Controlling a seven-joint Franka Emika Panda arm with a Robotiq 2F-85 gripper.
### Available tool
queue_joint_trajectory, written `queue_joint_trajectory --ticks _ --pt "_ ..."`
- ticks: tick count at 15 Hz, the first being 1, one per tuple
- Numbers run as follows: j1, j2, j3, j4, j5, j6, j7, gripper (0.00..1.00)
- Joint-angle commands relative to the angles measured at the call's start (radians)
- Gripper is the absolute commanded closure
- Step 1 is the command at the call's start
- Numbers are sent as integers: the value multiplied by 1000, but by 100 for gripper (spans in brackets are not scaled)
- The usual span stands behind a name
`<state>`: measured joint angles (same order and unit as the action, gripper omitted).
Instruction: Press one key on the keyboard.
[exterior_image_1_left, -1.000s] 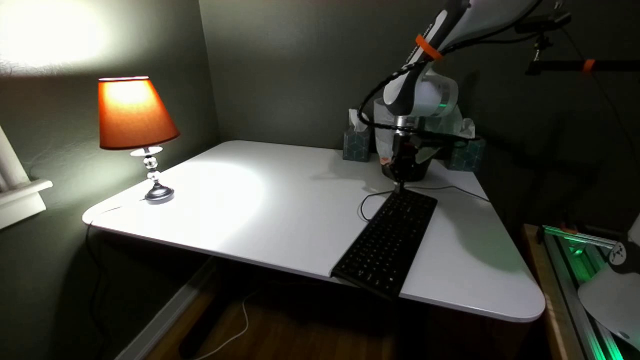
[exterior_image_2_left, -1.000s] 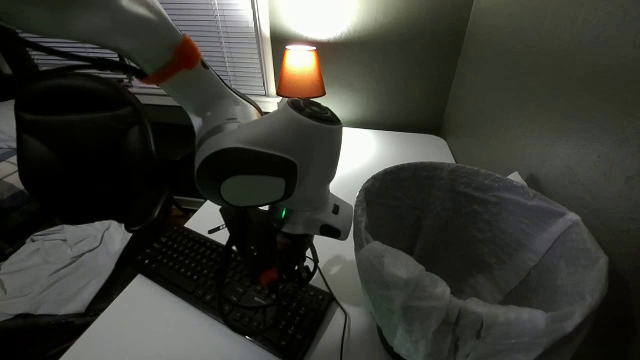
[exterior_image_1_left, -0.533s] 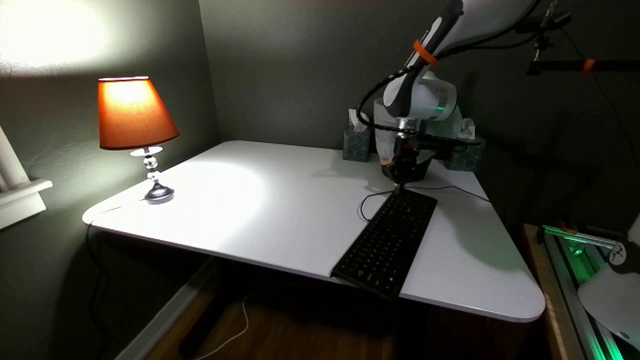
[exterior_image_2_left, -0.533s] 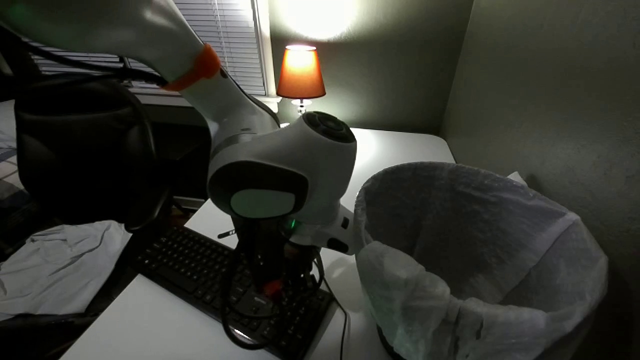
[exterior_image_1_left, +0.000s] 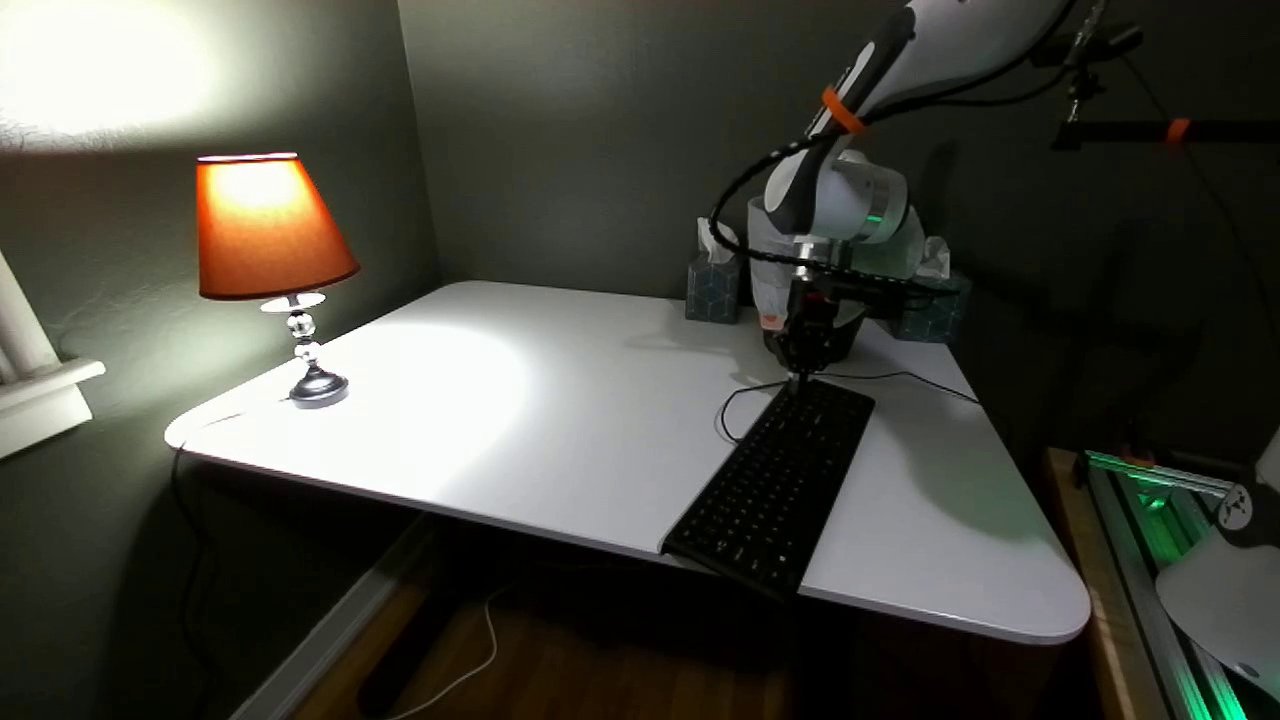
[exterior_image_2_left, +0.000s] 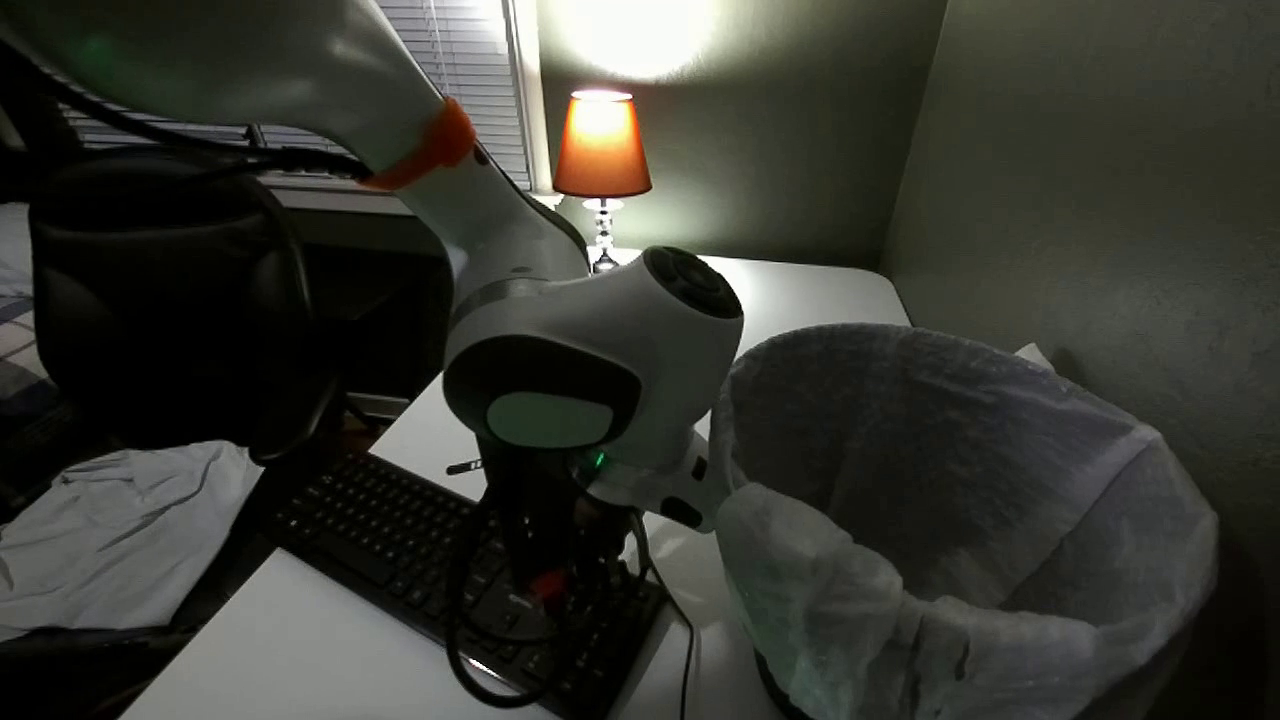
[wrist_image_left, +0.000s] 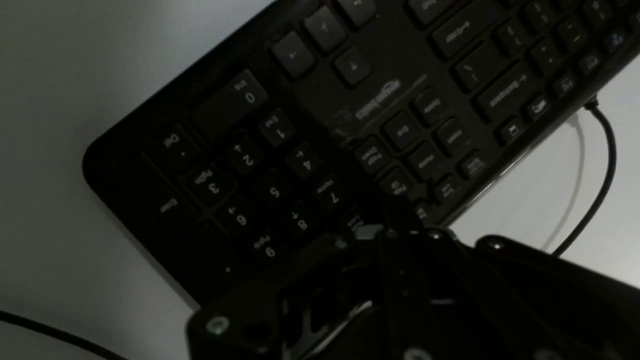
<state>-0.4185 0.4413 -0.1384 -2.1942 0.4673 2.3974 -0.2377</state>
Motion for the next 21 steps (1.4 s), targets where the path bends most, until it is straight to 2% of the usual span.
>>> queue_joint_trajectory --ticks 1,13,21 --pt "-22 24 8 32 38 -50 6 100" --pt "1 5 -10 11 20 -46 80 100" --pt "37 -21 -27 -24 1 4 164 100"
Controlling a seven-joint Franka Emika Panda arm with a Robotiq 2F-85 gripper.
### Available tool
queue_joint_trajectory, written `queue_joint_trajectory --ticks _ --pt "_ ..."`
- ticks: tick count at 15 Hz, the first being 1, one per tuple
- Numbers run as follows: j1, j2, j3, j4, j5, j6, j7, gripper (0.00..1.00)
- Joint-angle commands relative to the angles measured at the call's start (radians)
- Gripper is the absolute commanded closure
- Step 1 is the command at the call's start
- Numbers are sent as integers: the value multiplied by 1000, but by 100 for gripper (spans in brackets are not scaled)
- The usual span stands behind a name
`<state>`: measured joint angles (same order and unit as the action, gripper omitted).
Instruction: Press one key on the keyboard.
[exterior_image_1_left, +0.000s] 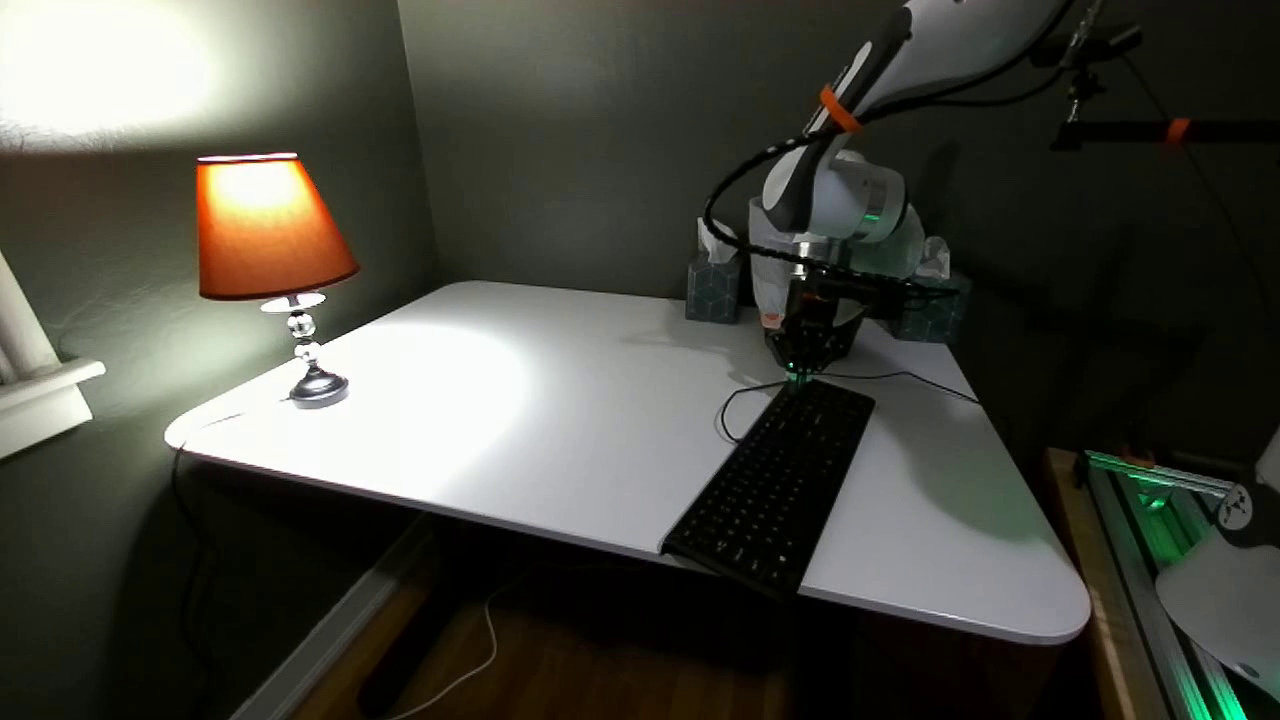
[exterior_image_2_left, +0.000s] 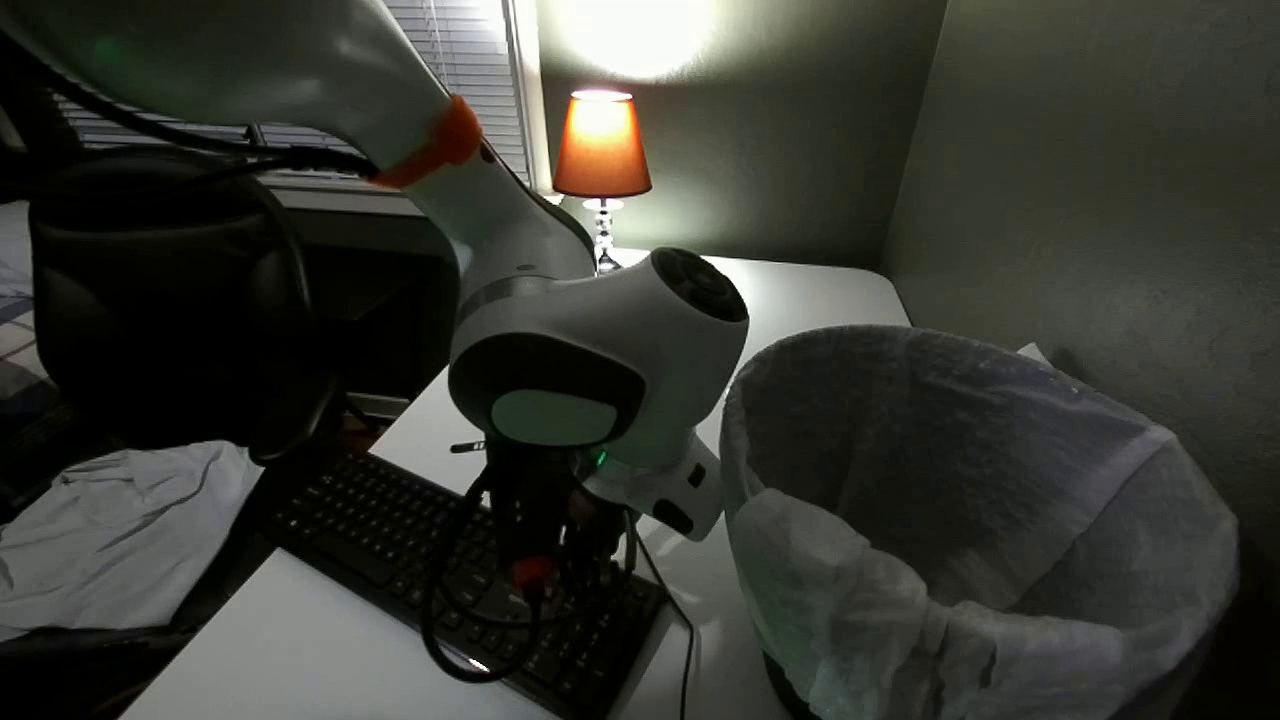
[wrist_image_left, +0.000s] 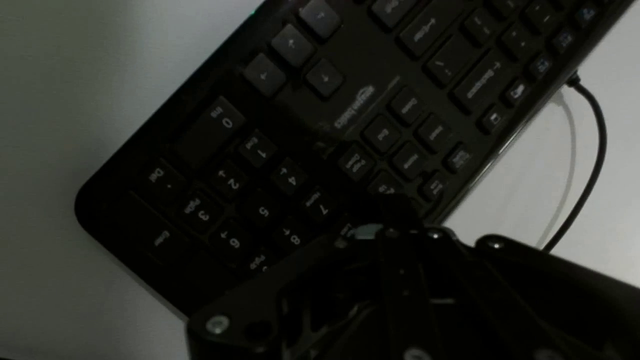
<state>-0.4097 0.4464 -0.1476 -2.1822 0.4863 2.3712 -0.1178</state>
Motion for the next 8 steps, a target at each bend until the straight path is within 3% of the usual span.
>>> queue_joint_trajectory --ticks 1,8 --pt "34 -30 -21 -41 -21 36 52 100" --pt "61 -39 -45 -60 -58 93 116 100"
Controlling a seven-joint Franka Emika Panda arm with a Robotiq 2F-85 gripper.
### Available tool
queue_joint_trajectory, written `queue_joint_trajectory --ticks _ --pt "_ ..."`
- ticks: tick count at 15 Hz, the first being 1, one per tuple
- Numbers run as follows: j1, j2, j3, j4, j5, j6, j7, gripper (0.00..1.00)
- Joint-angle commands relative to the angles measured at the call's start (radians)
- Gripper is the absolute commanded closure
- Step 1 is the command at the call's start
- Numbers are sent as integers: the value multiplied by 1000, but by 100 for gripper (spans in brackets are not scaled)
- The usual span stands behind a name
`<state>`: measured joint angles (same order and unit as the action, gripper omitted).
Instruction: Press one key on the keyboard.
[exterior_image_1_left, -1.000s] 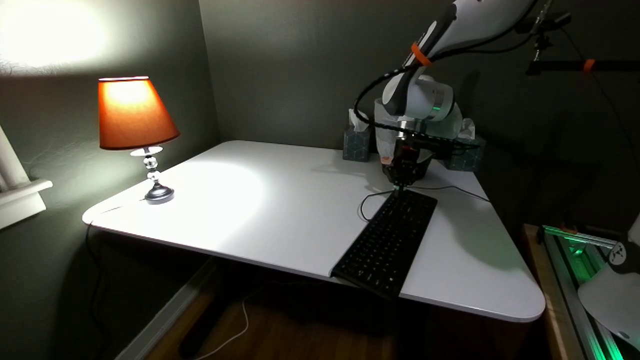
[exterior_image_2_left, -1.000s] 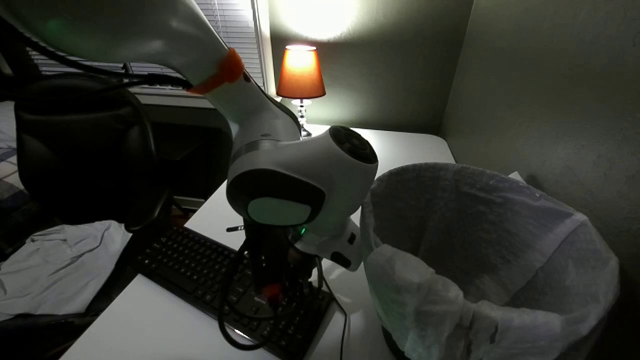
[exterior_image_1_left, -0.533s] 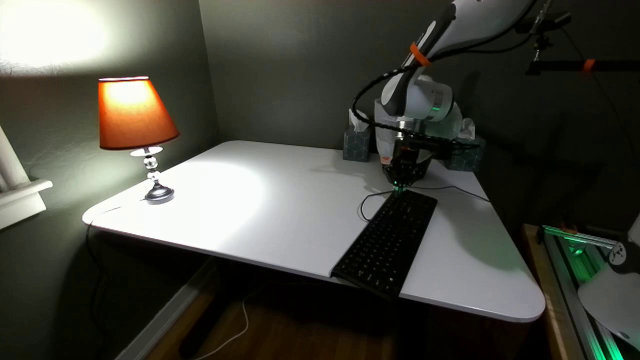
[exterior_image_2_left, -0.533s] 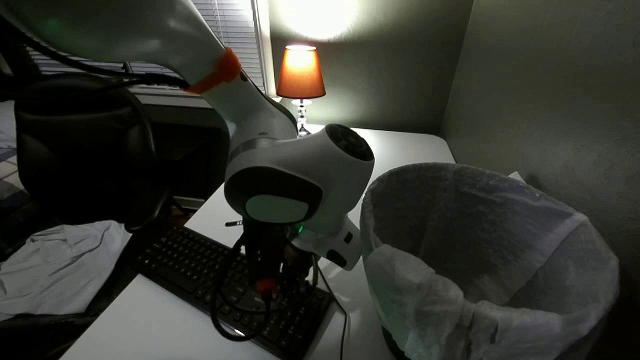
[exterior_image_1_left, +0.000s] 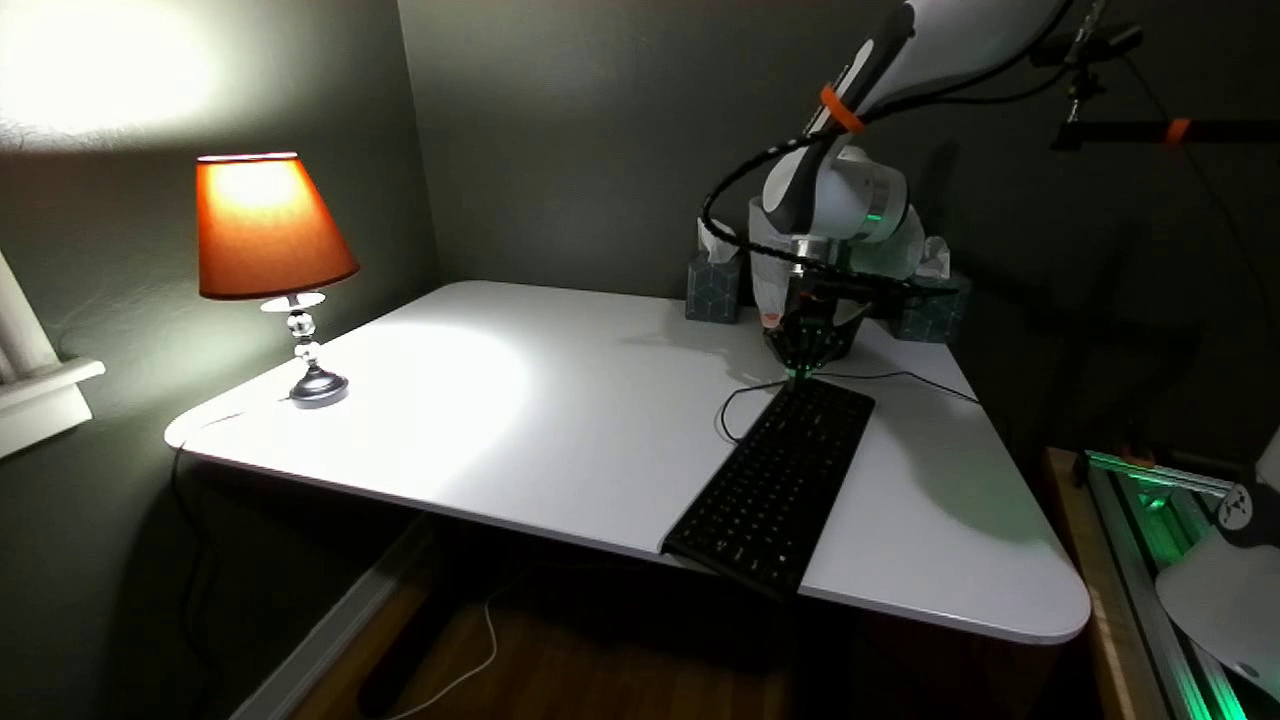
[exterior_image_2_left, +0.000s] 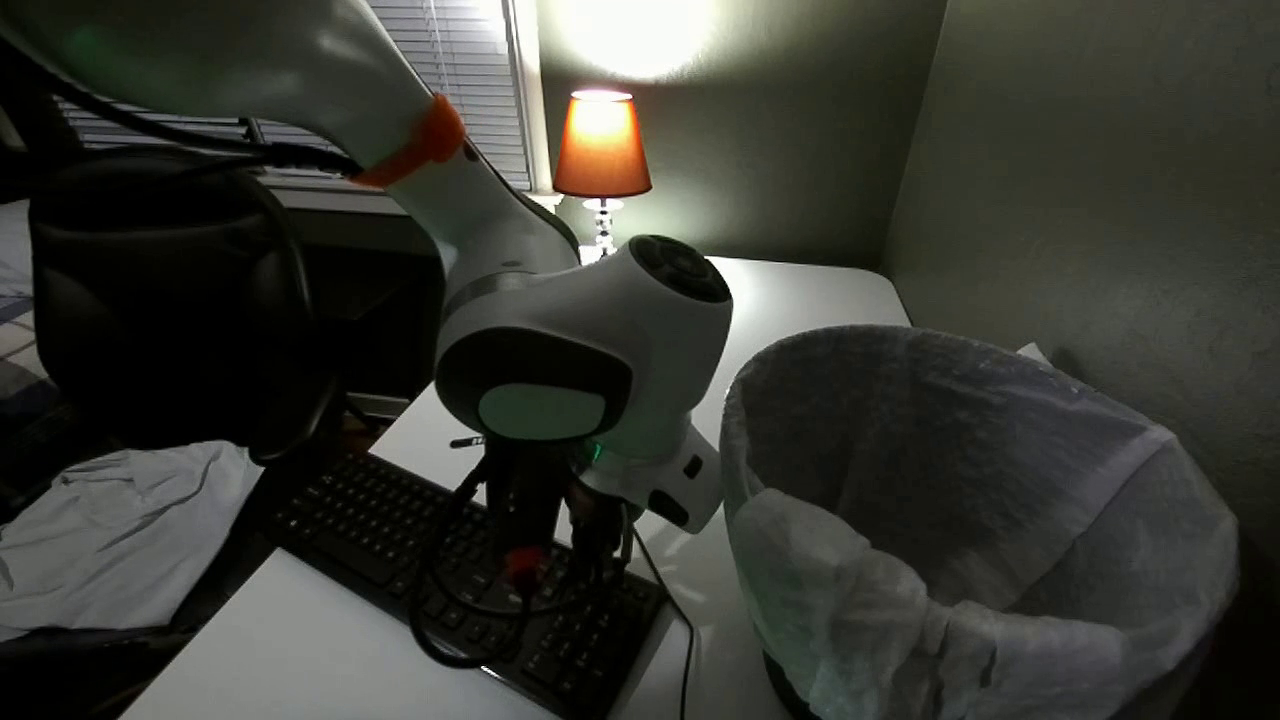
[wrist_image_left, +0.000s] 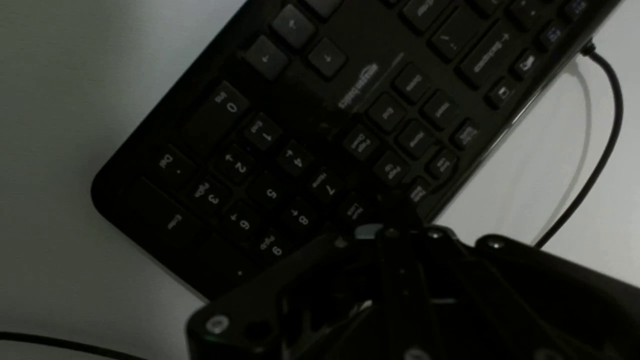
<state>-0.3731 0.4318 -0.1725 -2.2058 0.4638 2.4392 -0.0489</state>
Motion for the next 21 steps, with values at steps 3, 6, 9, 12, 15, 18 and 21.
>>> queue_joint_trajectory --ticks 3,6,9,12,15,18,21 --pt "27 -25 -23 -40 -50 20 65 100" --pt "26 -24 -23 -39 -51 15 72 100" --pt "23 -19 -23 -34 -49 9 77 100" --pt "23 -17 -25 -34 -49 9 84 100" --pt "20 -13 -25 -33 -46 6 87 100" --pt "21 -11 -26 -33 -47 12 90 100" --pt "19 -6 -25 -28 -45 8 88 100"
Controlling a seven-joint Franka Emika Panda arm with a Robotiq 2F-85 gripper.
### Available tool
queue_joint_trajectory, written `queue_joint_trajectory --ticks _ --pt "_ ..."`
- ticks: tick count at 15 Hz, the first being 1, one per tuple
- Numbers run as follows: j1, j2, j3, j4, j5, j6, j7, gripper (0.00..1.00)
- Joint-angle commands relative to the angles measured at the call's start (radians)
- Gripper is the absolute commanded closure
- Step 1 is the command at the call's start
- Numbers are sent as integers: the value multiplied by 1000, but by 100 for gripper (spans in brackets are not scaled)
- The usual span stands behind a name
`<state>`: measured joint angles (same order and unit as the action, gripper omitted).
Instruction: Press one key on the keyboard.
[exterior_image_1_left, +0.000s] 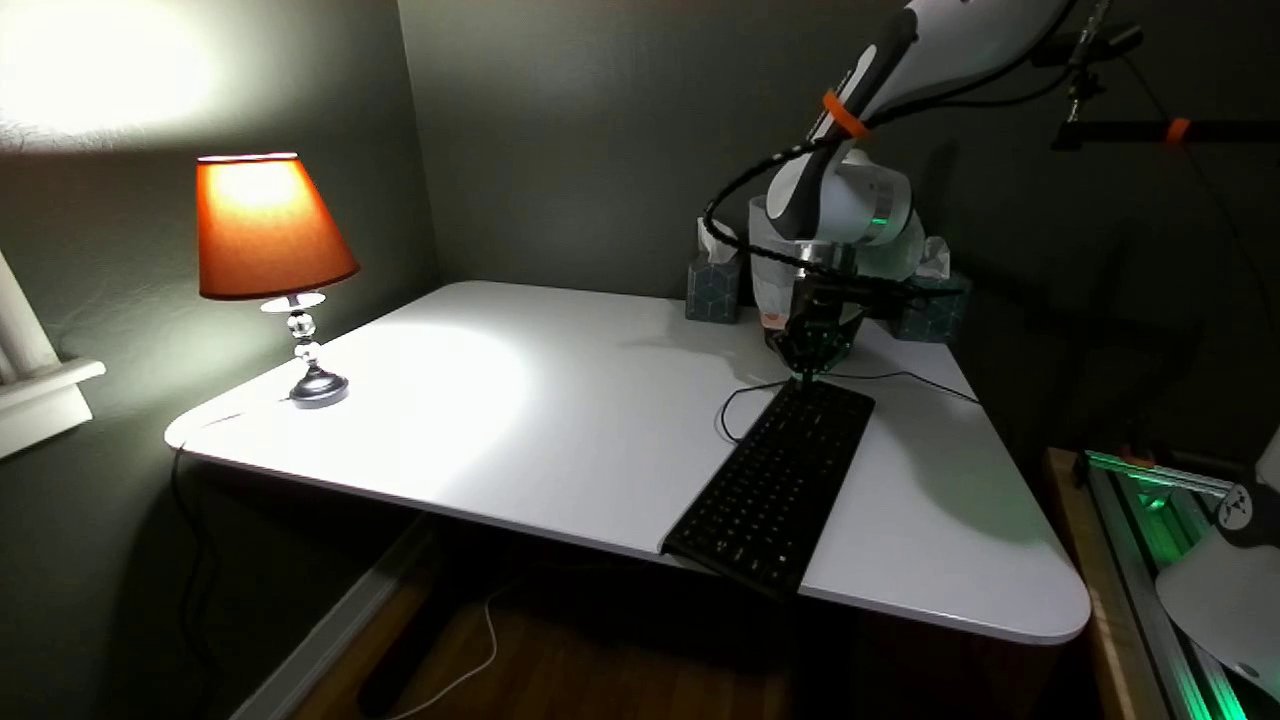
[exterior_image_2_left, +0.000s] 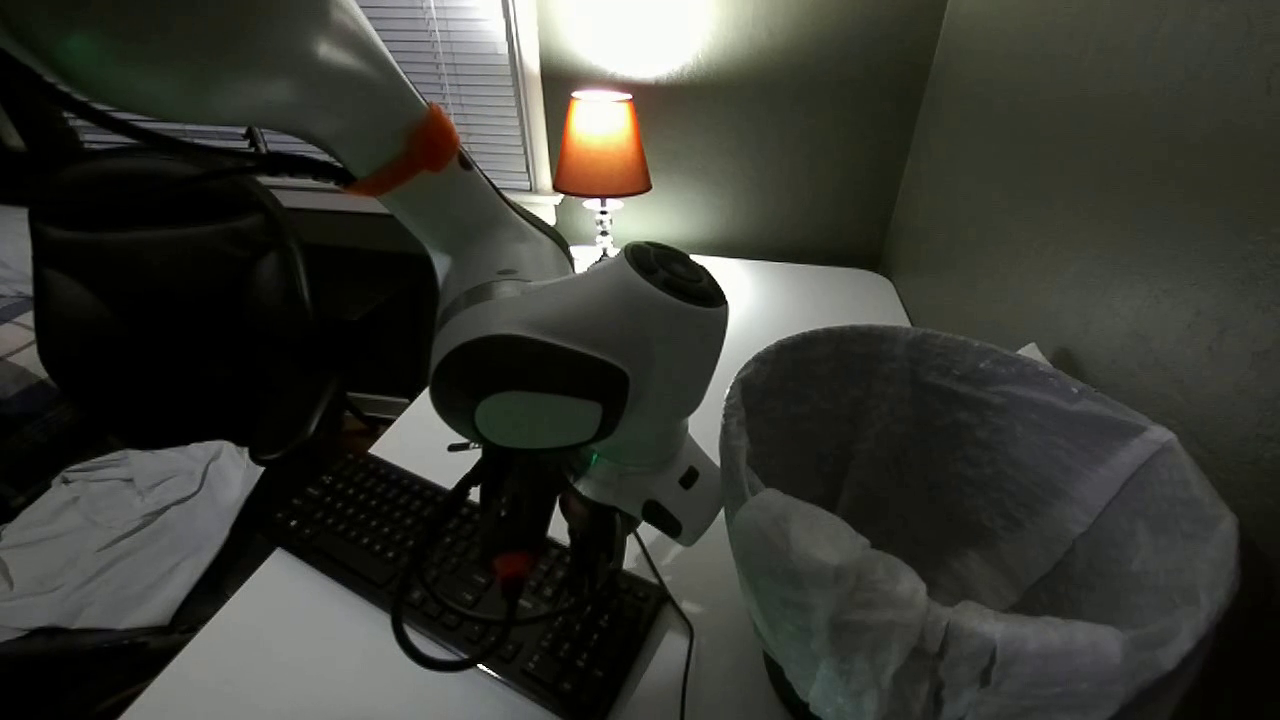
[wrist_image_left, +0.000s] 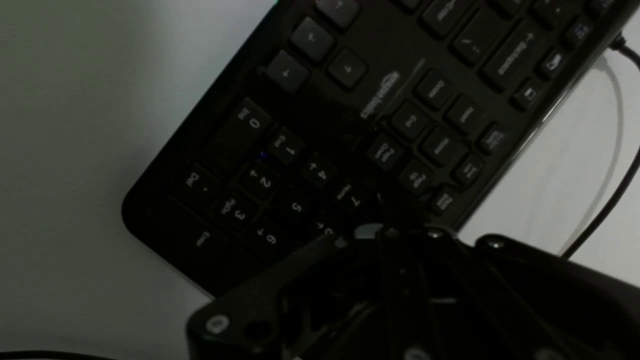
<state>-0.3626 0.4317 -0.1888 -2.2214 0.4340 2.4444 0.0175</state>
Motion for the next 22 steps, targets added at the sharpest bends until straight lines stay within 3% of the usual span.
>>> queue_joint_trajectory --ticks 1,22 --pt "8 -4 -10 -11 -16 3 23 100" --pt "4 1 -8 0 -13 -7 22 100"
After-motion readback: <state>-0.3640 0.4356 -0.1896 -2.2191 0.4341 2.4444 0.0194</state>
